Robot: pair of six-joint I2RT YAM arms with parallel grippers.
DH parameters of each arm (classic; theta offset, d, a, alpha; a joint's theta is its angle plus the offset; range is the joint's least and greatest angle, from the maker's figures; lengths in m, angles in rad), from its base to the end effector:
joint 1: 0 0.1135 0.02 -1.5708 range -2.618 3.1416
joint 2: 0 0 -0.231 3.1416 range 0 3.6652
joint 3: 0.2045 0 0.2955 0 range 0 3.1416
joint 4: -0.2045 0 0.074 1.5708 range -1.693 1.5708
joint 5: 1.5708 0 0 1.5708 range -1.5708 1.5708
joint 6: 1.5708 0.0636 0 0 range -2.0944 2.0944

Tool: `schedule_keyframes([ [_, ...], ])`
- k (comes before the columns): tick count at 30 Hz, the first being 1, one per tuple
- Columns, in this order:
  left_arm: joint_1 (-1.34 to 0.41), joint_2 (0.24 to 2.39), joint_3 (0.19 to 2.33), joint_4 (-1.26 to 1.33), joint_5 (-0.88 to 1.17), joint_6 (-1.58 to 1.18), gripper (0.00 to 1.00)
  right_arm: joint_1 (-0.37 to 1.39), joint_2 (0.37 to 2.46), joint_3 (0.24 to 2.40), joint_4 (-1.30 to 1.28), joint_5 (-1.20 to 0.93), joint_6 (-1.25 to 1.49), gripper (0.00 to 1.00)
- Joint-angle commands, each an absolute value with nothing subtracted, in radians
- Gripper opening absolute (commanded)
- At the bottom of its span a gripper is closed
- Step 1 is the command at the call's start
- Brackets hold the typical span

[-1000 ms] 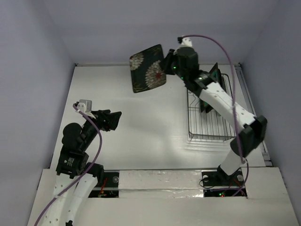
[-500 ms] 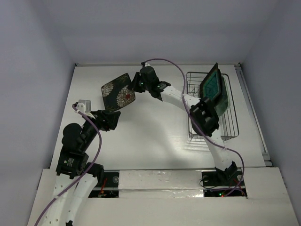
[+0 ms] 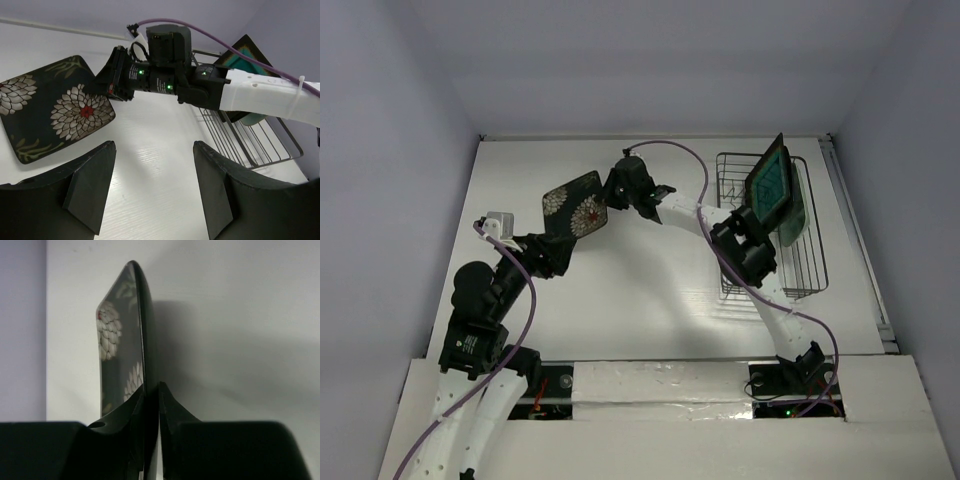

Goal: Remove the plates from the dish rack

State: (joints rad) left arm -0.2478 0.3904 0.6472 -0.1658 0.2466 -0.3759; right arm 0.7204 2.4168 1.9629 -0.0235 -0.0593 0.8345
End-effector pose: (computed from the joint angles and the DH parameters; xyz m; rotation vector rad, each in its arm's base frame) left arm 0.1960 -0.0656 0.3453 0.1077 1.5168 -0.6841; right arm 0.4495 0.3996 0.1305 0.0862 2.2077 0.9897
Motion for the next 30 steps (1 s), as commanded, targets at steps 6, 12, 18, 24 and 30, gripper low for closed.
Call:
schedule_keyframes([
  [6,-0.253,0.397,0.653,-0.132,0.25,-0.379,0.59,0.724,2.332,1.894,0.152,-0.09,0.899,0.37],
  [12,-0.253,0.399,0.653,-0.133,0.252,-0.379,0.59,0.733,2.327,1.893,0.083,-0.098,0.873,0.72],
  [18,-0.253,0.397,0.652,-0.132,0.252,-0.379,0.59,0.733,2.296,1.927,-0.07,-0.029,0.772,1.0],
  [24,-0.253,0.397,0.653,-0.132,0.249,-0.379,0.59,0.733,2.208,1.876,-0.15,0.075,0.68,1.0],
  [30,-0.253,0.399,0.653,-0.133,0.245,-0.379,0.59,0.733,1.988,1.76,-0.216,0.244,0.513,0.71],
])
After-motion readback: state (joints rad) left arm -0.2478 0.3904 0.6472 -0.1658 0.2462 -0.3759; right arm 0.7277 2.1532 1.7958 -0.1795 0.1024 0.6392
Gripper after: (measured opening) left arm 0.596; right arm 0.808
